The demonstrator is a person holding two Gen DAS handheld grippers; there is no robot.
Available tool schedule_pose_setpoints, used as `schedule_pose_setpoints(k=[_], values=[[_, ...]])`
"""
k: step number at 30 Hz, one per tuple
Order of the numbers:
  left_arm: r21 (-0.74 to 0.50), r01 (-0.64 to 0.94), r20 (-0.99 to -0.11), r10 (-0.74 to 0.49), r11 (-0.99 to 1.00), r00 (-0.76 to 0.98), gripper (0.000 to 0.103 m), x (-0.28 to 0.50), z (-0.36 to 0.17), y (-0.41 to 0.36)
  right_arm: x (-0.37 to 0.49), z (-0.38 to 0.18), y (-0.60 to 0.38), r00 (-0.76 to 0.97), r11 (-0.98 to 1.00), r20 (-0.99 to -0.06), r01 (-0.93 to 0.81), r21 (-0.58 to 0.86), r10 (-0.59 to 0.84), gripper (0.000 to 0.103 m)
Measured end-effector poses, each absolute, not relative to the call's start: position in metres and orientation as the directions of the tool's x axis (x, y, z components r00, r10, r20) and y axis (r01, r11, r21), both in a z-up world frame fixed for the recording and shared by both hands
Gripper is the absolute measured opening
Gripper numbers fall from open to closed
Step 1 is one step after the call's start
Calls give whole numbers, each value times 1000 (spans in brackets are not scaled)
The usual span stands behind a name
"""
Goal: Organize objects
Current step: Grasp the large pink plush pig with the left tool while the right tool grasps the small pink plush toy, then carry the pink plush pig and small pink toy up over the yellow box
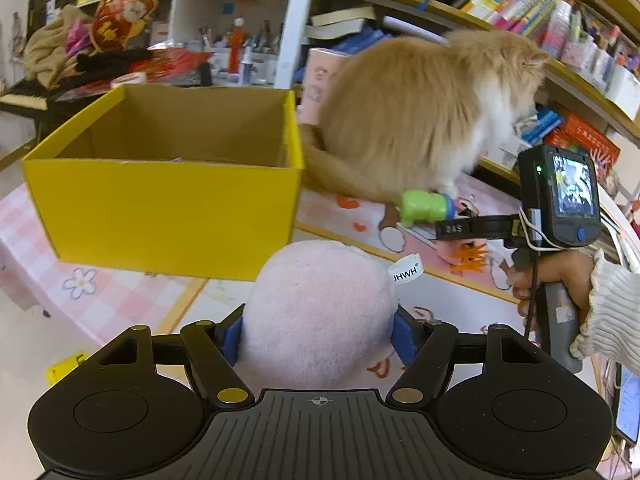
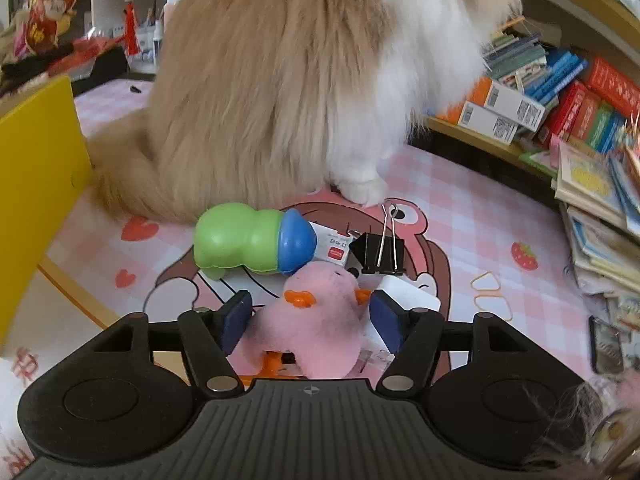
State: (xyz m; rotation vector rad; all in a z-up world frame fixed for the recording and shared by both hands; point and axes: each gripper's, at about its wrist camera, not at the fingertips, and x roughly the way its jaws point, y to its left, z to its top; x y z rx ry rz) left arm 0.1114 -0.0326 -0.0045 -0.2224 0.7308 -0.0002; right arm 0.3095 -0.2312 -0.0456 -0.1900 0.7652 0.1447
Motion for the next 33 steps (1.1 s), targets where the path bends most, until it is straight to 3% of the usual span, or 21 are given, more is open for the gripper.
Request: schedule_pose_setpoints(k=[6,7,8,12,23,33], values=[[-228,-72,-647,-96,971,756,71,100,-4,-20,305,-49,-214,702,944,-711,-253,-211,30,63],[-233,-70,-645,-100,970,758,71,99,-4,-17,303,-48,-212,690,943,-722,-269,-194,48,53],[-236,-69,-641,-102,969,760,71,96,-3,-15,301,-47,-211,663,943,-744,-294,-154,85,53],[-239,-67,-623,-99,969,776,71,85,0,-6,285,-45,-203,679,950,-731,-269,-159,70,51],[-271,-104,-604,-85,957,793,71,58,4,47,187,-11,-187,647,978,-746,-206,24,155,51],[-262,-132,-572,-43,956,819,71,40,8,79,114,7,-124,606,953,-746,-275,130,277,52]])
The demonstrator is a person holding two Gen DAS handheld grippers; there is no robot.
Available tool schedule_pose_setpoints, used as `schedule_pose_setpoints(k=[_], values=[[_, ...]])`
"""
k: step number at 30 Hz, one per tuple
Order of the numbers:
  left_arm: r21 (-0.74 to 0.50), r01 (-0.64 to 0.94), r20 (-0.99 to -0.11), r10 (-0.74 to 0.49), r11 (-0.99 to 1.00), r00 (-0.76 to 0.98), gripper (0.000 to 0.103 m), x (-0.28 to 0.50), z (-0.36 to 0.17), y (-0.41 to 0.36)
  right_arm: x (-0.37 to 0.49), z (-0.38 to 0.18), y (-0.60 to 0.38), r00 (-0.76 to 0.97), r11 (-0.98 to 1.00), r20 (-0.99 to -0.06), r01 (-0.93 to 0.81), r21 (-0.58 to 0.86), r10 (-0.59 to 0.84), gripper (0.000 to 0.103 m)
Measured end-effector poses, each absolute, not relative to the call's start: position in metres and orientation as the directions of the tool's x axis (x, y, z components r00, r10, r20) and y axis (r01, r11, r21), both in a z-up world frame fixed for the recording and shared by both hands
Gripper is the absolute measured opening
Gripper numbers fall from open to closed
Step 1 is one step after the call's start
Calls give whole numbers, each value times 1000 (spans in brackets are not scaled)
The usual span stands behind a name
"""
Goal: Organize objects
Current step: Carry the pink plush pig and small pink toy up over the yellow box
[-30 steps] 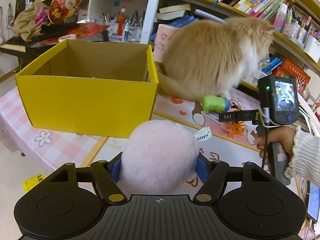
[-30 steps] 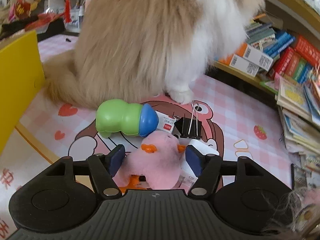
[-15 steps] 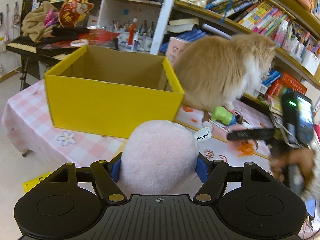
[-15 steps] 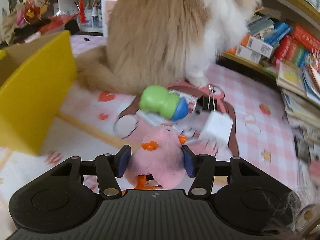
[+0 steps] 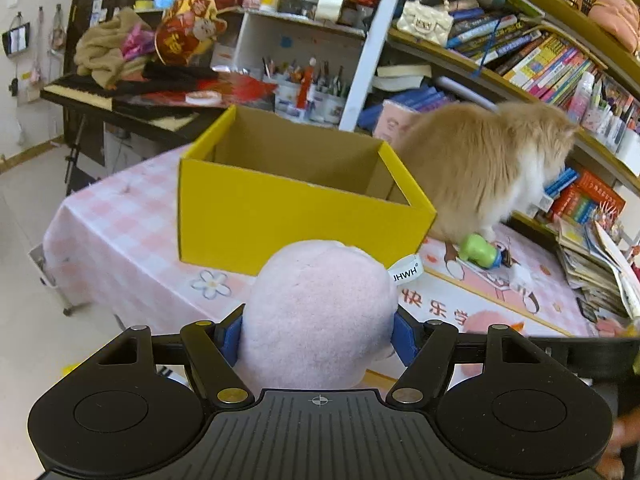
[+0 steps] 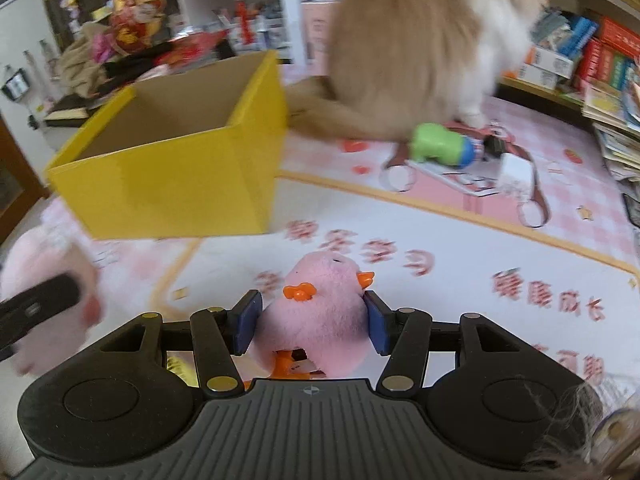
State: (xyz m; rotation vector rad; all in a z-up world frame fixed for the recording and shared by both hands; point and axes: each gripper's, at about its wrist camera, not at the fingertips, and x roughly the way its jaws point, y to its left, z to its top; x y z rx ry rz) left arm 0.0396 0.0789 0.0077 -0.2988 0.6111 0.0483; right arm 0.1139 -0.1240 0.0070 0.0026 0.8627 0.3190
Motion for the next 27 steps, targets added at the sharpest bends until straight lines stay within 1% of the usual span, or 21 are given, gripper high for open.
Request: schedule_pose_setpoints(k=[4,9,18,22,27], values=[[-286,-114,-572,-74,951,817,71,34,7,87,87,13,-102,601,938,-735,-314,144,314,52],[-280,-93,-586,-94,955,805,71,22,4,97,62,14,-77,621,924,-722,-376,69,306,52],[-276,-85,-588,-98,957,803,71,3,3,125,41,10,-48,616,924,-725,-376,72,307,52],[-259,-60,-573,-103,964,813,71,-2,9,135,36,11,-37,625,929,-719,-361,80,305,52],[-282,-31,-531,-129,959,837,71,6,26,149,40,23,-26,654,933,-693,-350,79,304,52]])
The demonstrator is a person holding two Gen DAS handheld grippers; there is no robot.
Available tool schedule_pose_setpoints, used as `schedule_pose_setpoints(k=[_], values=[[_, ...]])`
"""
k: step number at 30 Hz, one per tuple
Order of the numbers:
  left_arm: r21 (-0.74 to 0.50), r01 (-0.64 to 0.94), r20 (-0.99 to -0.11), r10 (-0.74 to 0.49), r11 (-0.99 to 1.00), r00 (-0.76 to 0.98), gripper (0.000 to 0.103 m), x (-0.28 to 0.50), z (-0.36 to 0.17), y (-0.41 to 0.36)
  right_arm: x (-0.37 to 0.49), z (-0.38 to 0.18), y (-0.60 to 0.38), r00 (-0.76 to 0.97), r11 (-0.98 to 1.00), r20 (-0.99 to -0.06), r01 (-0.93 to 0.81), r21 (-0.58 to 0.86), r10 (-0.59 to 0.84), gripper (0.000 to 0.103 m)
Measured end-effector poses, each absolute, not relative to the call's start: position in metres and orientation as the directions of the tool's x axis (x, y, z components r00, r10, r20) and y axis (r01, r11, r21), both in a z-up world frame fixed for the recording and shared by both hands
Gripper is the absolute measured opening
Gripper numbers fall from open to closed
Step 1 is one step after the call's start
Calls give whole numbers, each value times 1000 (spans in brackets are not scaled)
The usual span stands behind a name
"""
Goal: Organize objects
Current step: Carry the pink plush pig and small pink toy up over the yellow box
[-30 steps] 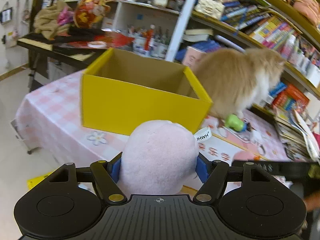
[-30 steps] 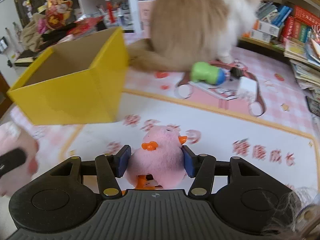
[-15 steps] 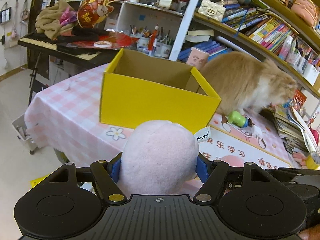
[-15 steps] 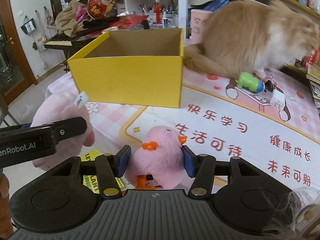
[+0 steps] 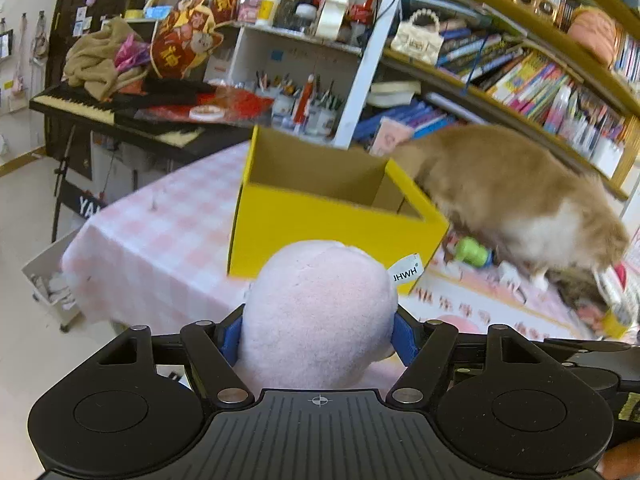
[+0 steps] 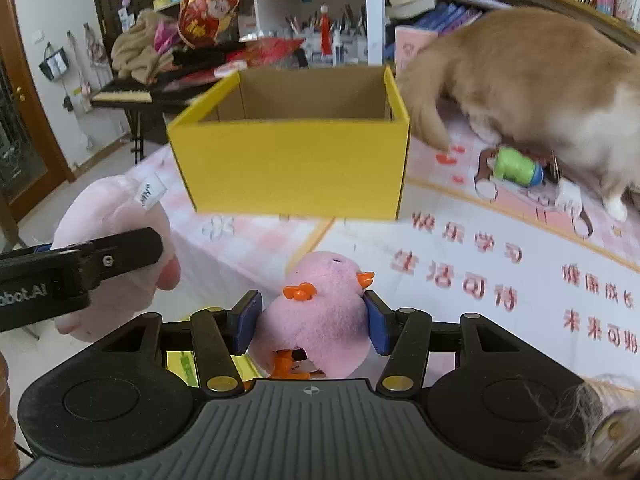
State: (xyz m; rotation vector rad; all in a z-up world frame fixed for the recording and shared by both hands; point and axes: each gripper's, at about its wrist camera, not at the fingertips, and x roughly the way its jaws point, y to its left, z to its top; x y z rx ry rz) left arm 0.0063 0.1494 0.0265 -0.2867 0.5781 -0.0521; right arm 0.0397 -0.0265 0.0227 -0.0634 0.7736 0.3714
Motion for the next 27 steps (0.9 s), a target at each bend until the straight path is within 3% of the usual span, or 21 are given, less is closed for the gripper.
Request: schedule_pose_setpoints(k=[9,14,19,27], values=[[-351,-7,-415,-149,936,898,71,63,64,161,91,74,-18,776,929,-547,-369,9,313,52],[-323,-26,-376,-103,946,921,71,101,79,160,136,85,-7,812,916,-486,-397,-52,324,52],[-295,-60,-407,-69,954,911,71,145,71,151,184,74,6,806,890,-495,-437,-130,324,52],[-260,-139,-508,-13,956,861,71,203,48,144,247,40,11,744,849,-583,-502,-165,326,52]])
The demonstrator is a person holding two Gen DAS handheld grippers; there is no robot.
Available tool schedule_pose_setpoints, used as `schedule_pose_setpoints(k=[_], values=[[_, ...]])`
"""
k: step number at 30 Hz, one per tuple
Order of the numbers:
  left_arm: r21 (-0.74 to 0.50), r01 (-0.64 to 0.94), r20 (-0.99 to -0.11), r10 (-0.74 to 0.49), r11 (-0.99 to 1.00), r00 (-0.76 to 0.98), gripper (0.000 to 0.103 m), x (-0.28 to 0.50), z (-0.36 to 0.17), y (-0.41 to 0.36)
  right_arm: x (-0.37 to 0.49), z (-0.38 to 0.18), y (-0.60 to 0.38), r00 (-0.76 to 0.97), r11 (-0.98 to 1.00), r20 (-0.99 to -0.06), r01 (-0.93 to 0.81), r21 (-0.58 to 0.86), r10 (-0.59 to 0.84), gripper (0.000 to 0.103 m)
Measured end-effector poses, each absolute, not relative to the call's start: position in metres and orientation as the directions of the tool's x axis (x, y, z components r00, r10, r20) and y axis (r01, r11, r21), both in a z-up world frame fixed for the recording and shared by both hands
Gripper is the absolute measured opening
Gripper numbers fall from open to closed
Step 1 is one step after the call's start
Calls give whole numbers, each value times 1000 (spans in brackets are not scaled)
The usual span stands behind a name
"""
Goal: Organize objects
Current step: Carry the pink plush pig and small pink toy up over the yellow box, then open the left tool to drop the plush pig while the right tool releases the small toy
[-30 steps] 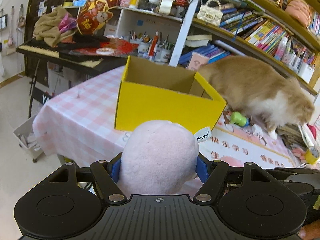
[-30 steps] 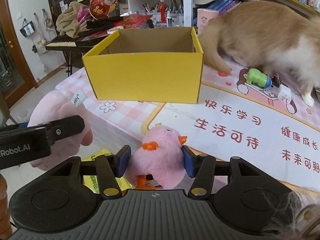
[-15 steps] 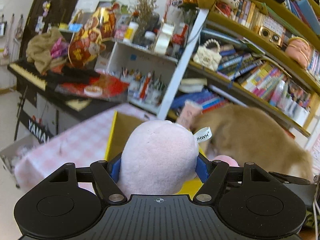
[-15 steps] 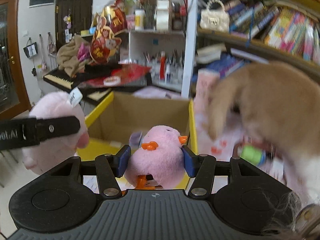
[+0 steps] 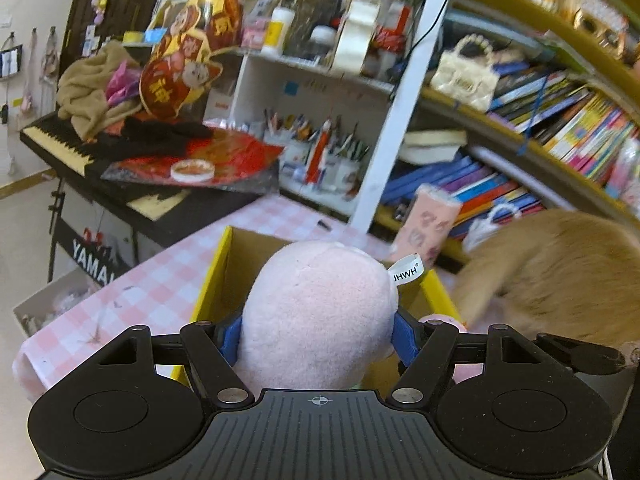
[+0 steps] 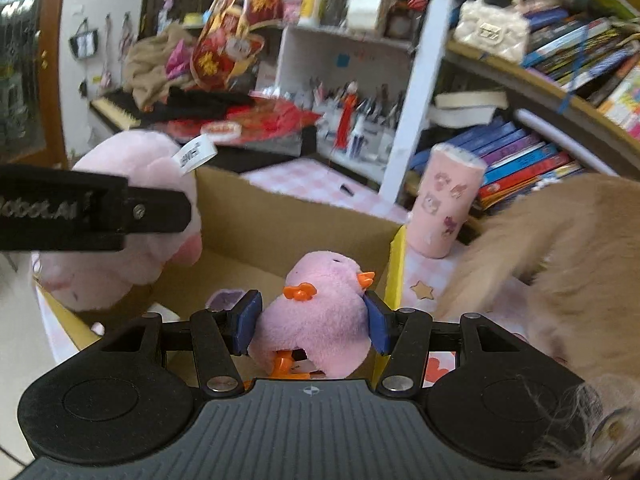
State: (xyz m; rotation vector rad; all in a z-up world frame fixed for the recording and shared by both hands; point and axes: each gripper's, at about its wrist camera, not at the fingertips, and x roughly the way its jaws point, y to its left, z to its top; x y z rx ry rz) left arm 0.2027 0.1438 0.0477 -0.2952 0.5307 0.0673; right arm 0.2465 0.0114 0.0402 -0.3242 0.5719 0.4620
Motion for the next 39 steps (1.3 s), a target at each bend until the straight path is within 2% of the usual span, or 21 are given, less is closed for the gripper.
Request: schedule_pose_setpoints(k=[7,14,18,21,23,25,32,39], values=[[-195,-198,-566,55,960,822,72,234,30,140,273,11,26,661,755,-667,-616,-222,344,52],[-123,-239,-648,105,963,755,76,258,12,137,286,6,33,588,707,-726,-678,-203,356,52],[-59,-223,-656,131,973,744,80,262,9,129,288,4,35,568,703,-748,-684,-197,343,53],[-58,-213,-650,125,975,749,82,261,9,128,288,5,36,571,705,-746,-681,-197,343,53],[-67,-199,-619,116,978,777,84,256,16,127,287,7,34,585,713,-729,-674,-194,355,63],[-71,-181,-575,108,981,811,90,248,25,125,283,10,32,609,719,-706,-664,-205,361,69],[-86,-135,-418,88,987,904,90,211,67,122,266,38,16,685,786,-633,-588,-190,360,68],[-132,-135,-359,80,982,930,90,163,87,129,224,71,-17,787,893,-518,-441,-95,334,68]])
